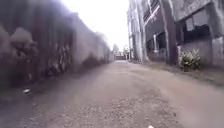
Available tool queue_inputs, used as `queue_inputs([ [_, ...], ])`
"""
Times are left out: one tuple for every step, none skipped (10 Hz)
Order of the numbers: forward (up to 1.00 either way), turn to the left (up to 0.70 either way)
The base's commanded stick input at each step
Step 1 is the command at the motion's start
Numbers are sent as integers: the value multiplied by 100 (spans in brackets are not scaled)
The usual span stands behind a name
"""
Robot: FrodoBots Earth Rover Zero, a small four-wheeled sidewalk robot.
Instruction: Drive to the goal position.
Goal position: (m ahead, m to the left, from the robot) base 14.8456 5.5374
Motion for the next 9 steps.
queue_inputs([
  [50, 0],
  [50, 0],
  [50, 0],
  [50, 0],
  [50, 0],
  [50, 0],
  [50, 0],
  [50, 0],
  [50, 0],
])
